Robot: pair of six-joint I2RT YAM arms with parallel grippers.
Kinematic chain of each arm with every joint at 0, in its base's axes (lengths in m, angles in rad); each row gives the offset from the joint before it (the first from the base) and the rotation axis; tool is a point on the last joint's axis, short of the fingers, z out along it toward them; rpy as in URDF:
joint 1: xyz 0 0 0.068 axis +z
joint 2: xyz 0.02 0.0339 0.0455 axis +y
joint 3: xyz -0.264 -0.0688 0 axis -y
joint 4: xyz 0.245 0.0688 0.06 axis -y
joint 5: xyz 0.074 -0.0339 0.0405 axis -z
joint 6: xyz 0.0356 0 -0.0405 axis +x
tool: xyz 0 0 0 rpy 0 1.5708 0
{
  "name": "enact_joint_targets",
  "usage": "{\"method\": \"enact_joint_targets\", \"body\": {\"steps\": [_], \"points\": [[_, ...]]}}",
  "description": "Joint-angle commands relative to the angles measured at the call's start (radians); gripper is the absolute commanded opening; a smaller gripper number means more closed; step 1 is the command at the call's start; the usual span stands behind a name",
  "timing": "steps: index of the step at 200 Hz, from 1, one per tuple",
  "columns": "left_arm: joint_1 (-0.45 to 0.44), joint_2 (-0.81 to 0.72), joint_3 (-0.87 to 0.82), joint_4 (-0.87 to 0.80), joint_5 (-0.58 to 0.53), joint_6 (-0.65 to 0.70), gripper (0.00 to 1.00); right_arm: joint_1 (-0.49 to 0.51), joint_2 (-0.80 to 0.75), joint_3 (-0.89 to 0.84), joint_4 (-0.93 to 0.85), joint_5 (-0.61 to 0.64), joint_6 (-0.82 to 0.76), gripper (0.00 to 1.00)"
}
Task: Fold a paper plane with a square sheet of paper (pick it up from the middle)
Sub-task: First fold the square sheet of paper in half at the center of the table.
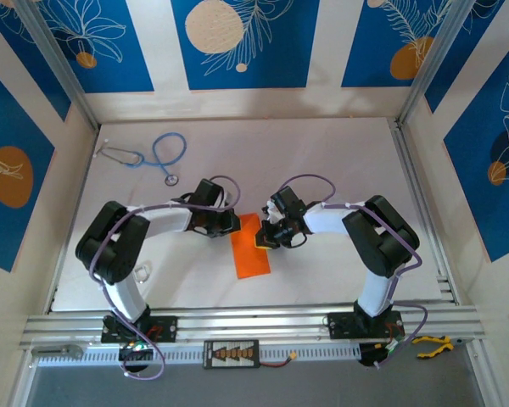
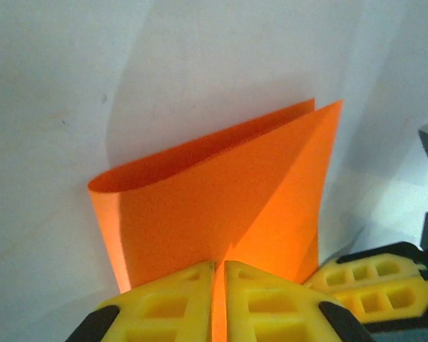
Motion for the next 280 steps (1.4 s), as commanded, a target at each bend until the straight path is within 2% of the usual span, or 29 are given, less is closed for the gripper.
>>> {"method": "enact_joint_targets", "body": {"steps": [1,25,52,102,178,280], "points": [[0.013,0.039,0.006,-0.045,-0.025,0.029,0.11,-0.006,0.049,-0.037,-0.139,0.106,-0.007,0.0],[0.027,0.051,-0.027,-0.018,-0.04,0.017,0.1,-0.006,0.049,-0.039,-0.136,0.107,-0.005,0.0],[0.05,0.054,-0.037,0.039,0.014,-0.015,0.1,-0.006,0.05,-0.04,-0.136,0.106,-0.006,0.0],[0.071,0.045,0.023,0.043,0.075,-0.002,0.12,-0.007,0.053,-0.04,-0.136,0.106,-0.013,0.0],[0.125,0.109,0.003,0.067,0.035,-0.017,0.1,-0.009,0.057,-0.052,-0.124,0.101,-0.008,0.0],[0.208,0.11,-0.021,0.181,0.06,-0.162,0.1,-0.01,0.054,-0.058,-0.124,0.104,-0.008,0.0]]}}
